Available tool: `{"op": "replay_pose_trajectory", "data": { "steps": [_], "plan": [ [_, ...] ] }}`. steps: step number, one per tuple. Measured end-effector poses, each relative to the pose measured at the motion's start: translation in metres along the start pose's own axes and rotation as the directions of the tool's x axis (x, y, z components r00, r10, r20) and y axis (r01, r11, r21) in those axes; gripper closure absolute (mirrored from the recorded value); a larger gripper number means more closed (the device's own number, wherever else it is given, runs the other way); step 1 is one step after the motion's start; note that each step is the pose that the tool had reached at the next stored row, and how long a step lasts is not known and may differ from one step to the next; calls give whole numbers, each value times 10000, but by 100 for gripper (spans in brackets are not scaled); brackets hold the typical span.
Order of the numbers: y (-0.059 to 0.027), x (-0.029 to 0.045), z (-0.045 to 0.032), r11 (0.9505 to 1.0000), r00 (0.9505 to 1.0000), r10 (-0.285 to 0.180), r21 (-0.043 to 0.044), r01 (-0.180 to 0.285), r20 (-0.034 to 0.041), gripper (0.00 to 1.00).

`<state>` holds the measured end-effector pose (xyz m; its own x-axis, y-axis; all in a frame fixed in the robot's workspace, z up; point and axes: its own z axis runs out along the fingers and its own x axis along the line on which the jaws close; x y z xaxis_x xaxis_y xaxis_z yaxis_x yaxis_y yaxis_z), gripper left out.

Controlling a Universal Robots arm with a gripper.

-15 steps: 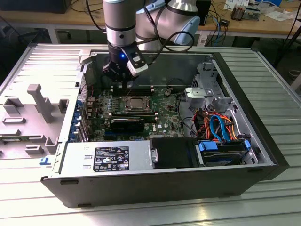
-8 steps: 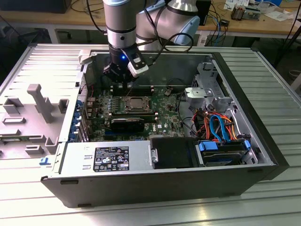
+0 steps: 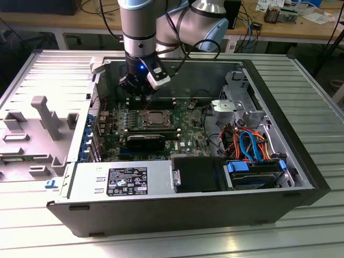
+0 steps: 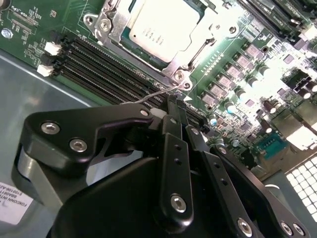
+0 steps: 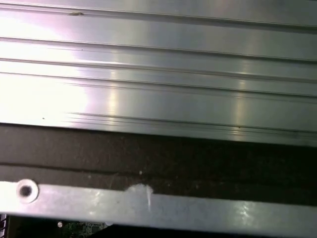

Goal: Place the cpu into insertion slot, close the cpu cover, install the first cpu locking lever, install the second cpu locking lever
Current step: 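Install the first cpu locking lever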

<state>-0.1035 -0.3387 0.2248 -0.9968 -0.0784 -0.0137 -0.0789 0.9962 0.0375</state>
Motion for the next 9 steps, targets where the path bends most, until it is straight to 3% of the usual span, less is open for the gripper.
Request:
{"op": "replay_pose_trajectory", "data": {
  "steps": [9],
  "plan": [
    [-12,-130,46,9999,10000,-77,64,77,-9,89]
  ]
}}
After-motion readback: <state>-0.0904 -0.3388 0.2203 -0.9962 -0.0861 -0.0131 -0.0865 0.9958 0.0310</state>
